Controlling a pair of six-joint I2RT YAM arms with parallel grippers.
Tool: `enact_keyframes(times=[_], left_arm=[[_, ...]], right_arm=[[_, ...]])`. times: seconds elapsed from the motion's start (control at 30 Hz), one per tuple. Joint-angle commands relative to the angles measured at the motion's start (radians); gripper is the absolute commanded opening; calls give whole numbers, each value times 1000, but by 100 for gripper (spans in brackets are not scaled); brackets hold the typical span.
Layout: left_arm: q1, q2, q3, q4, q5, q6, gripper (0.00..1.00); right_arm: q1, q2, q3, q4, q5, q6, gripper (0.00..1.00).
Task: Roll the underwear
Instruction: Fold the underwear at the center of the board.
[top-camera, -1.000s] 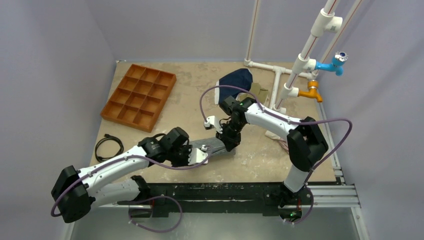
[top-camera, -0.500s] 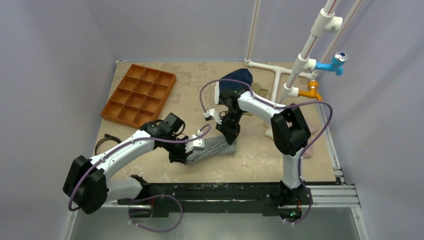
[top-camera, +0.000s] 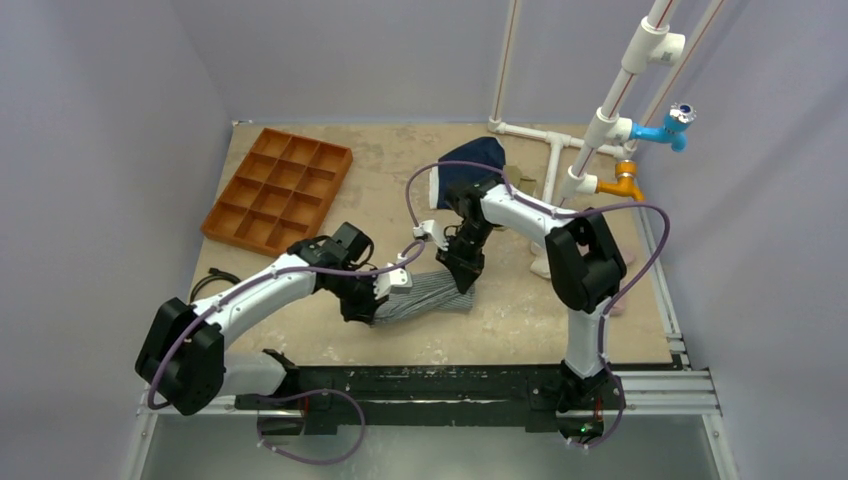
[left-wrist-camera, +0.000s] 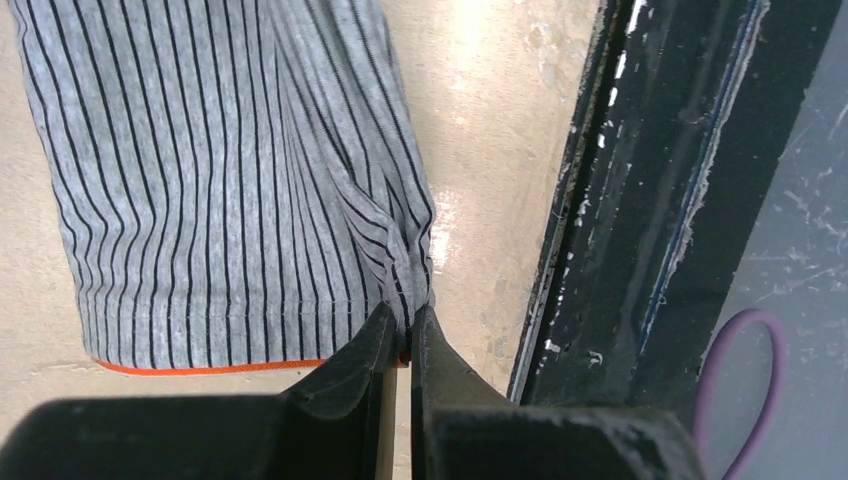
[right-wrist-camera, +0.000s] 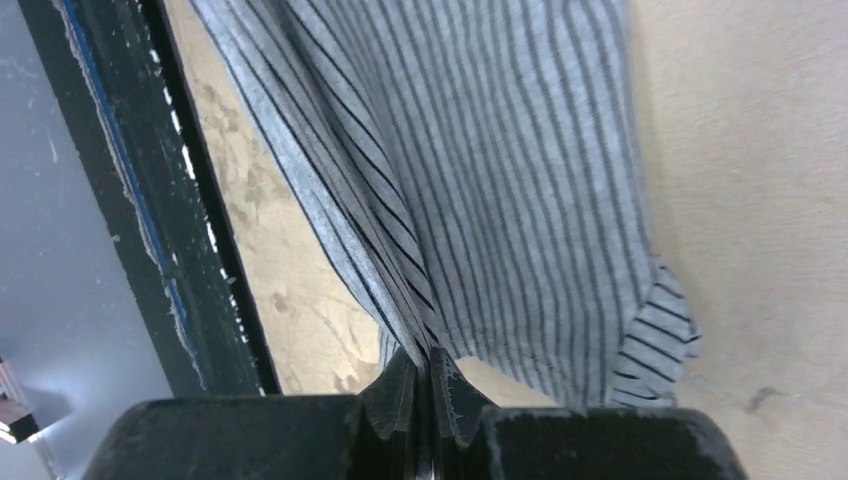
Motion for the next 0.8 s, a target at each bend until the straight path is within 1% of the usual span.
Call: enact_keyframes(times=[0.0, 0.17, 0.23, 0.33, 0.37, 0.4, 0.43, 0.53, 0.63, 0.77], left_arm=[[-17, 10, 11, 23, -52, -34, 3], [-149, 0, -32, 53, -195, -42, 10], [-189, -2, -52, 78, -238, -50, 17], [-205, 9, -60, 93, -251, -61, 31], [-206, 11, -61, 95, -256, -62, 37], [-207, 11, -64, 98, -264, -63, 51], [-209, 8, -68, 102, -271, -61, 59], [-208, -32, -97, 130, -284, -54, 72], [-208, -88, -138, 166, -302, -25, 76], [-208, -141, -163, 191, -309, 2, 78]], right_arm=[[-8, -82, -68, 32, -36, 12, 0], [-9, -108, -98, 57, -60, 40, 0], [-9, -118, -103, 67, -62, 52, 0], [-9, -135, -112, 78, -65, 72, 0], [-9, -139, -116, 81, -66, 76, 0], [-8, -143, -119, 82, -68, 81, 0], [-9, -147, -124, 84, -69, 85, 0], [-8, -151, -129, 85, -70, 92, 0], [-9, -150, -127, 80, -78, 92, 0], [-8, -141, -122, 74, -85, 92, 0]])
